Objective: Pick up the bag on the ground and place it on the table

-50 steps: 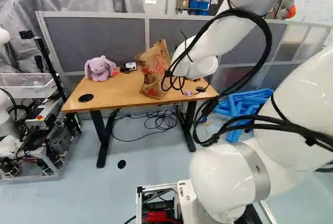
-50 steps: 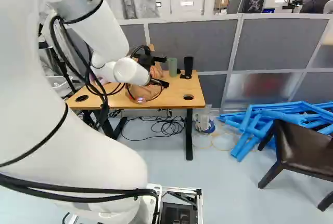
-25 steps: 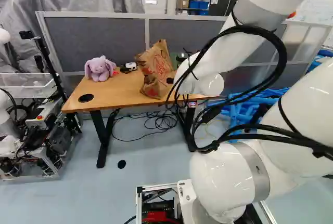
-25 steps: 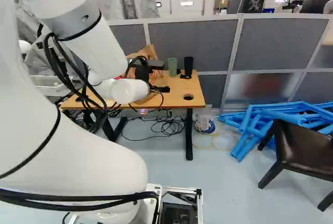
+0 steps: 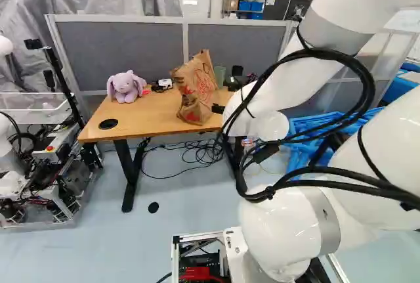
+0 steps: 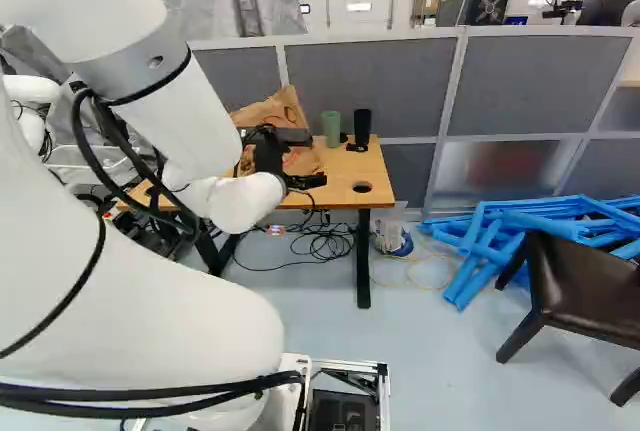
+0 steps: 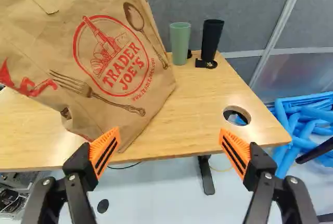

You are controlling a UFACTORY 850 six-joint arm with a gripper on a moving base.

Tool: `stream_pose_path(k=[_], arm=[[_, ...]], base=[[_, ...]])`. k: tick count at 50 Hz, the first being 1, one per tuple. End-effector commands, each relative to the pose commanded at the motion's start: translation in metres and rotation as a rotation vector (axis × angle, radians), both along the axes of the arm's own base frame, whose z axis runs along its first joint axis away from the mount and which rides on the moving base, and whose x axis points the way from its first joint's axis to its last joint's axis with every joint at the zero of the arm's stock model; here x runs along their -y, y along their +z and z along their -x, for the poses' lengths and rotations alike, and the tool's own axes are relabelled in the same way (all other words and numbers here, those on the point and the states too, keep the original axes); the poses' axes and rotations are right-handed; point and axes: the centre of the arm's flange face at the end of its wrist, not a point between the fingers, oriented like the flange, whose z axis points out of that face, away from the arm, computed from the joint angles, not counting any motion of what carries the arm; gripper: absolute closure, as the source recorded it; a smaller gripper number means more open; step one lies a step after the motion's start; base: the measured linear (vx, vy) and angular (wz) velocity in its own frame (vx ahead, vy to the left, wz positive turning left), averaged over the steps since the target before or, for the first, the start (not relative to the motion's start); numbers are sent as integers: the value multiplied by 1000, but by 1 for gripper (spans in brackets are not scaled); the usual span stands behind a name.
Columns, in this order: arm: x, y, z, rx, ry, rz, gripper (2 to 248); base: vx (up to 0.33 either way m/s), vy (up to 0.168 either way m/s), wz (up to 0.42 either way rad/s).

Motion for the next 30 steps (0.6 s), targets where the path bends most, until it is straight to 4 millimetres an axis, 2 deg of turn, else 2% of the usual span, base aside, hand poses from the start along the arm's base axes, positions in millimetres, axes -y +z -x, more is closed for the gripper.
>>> stream_pose_path(k=[30], arm=[[1, -11, 22, 51, 12, 26, 3]], base=[[0, 0, 0]])
